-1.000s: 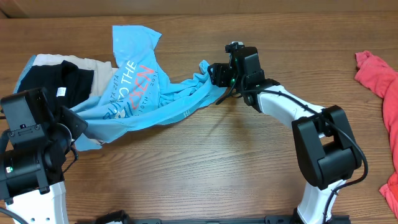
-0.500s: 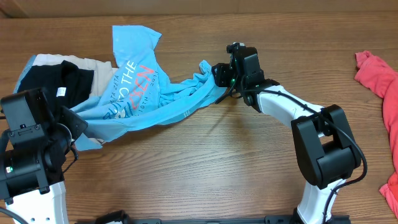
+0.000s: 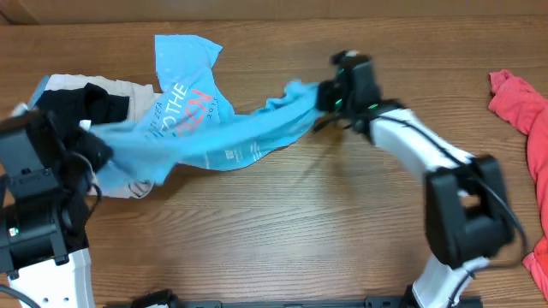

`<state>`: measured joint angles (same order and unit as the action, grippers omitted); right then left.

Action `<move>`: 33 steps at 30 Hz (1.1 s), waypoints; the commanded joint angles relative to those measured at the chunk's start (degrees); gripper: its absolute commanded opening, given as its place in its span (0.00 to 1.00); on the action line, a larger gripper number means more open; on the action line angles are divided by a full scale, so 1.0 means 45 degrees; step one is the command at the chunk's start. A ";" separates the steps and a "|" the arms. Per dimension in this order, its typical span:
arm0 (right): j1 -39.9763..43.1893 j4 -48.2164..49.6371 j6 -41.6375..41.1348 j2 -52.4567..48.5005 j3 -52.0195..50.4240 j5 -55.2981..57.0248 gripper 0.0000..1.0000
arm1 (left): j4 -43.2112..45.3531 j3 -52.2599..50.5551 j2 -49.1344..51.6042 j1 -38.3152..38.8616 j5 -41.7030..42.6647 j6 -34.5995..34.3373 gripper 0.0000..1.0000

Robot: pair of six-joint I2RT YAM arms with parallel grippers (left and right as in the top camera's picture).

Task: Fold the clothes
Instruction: 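Stretch the shirt between both grippers and lay it flat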

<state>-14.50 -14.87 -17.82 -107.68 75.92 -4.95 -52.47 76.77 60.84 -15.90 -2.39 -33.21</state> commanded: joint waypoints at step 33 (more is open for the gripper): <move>0.3026 -1.4659 -0.0005 0.3988 -0.1875 0.1787 0.14 | -0.3580 0.0189 0.3084 -0.0010 0.5066 0.3118 0.04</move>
<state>-0.84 -81.28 -16.10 -90.00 69.65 2.02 -68.16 77.19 74.63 -15.86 21.04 -21.32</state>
